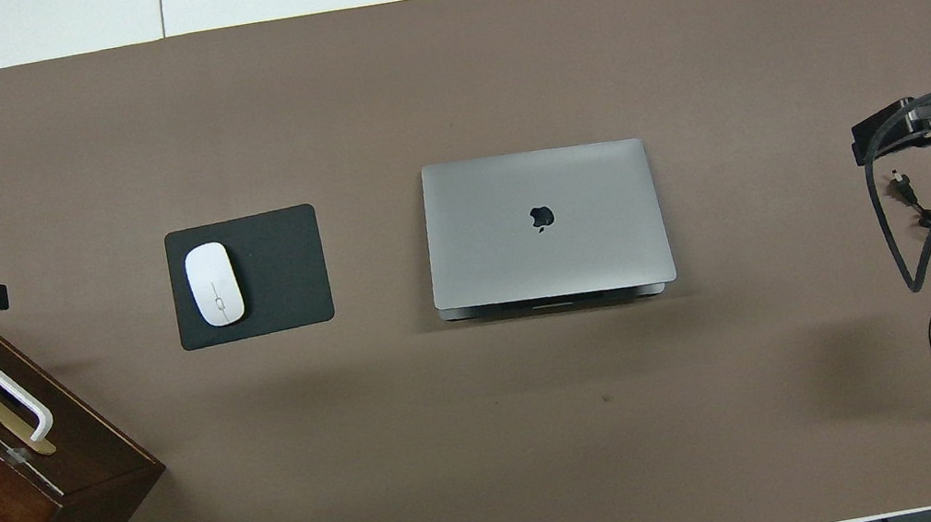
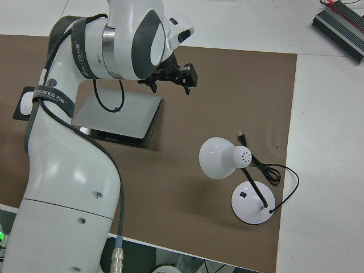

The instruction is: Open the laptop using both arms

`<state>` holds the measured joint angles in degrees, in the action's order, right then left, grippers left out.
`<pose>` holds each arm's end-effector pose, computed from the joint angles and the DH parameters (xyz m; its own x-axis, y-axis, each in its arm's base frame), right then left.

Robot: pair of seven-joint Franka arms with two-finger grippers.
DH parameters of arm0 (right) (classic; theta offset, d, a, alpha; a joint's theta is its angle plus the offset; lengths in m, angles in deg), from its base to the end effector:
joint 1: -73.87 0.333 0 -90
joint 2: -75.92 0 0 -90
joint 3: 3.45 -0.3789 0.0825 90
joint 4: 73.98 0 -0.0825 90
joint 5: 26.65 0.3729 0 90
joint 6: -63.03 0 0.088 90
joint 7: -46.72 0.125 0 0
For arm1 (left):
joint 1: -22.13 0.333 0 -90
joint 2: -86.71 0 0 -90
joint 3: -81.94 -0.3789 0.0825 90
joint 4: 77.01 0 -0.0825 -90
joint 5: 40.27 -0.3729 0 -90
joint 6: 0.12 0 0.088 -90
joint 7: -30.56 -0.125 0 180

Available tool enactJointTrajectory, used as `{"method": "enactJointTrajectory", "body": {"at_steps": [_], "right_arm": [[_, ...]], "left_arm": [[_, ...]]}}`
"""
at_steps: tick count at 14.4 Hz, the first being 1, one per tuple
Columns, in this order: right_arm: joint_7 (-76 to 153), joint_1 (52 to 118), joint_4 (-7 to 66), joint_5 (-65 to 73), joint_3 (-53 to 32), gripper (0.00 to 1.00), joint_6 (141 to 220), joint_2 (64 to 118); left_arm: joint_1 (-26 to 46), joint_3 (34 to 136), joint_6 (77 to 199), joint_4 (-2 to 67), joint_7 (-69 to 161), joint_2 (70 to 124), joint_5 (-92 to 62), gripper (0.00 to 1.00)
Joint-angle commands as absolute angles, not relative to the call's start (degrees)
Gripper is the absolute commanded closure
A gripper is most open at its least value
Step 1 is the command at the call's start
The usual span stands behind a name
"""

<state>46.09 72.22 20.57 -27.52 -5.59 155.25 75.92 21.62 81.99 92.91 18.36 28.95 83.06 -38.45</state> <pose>0.5436 0.0028 0.6361 0.9990 0.0201 -0.0408 0.0207 -0.9997 0.0147 0.5242 -0.0090 0.6648 0.9991 -0.0362 0.0237 -0.0369 -0.9988 0.0310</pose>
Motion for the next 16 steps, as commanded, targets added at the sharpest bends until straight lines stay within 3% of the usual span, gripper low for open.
{"method": "enactJointTrajectory", "body": {"at_steps": [1, 9, 10, 11, 13, 15, 16], "right_arm": [[45.75, 72.03, 20.50, -26.30, -5.65, 0.00, 154.26, 75.56], [45.75, 72.03, 20.59, -26.30, -5.83, 0.00, 154.26, 75.48], [45.75, 72.03, 20.59, -26.30, -5.83, 0.00, 154.26, 75.48], [45.75, 72.03, 20.68, -26.30, -5.83, 0.00, 154.26, 75.48], [45.84, 72.20, 20.68, -26.30, -5.91, 0.00, 154.26, 75.48], [46.19, 72.29, 21.03, -26.30, -6.00, 0.00, 154.35, 75.39], [46.28, 72.29, 21.03, -26.21, -6.44, 0.00, 154.35, 75.39]], "left_arm": [[21.86, 82.29, 93.39, 18.00, 29.24, 82.75, -39.66, 0.00], [21.95, 82.29, 94.70, 18.27, 29.86, 82.67, -39.48, 0.02], [21.95, 82.29, 94.97, 18.44, 29.86, 82.67, -39.48, 0.09], [21.95, 82.20, 94.97, 18.35, 29.86, 82.67, -39.39, 0.25], [21.95, 82.20, 95.06, 18.53, 29.86, 82.67, -39.39, 0.67], [21.95, 82.20, 95.76, 18.62, 29.86, 82.67, -39.48, 1.00], [22.12, 82.20, 96.29, 18.62, 29.94, 82.67, -39.48, 1.00]]}}
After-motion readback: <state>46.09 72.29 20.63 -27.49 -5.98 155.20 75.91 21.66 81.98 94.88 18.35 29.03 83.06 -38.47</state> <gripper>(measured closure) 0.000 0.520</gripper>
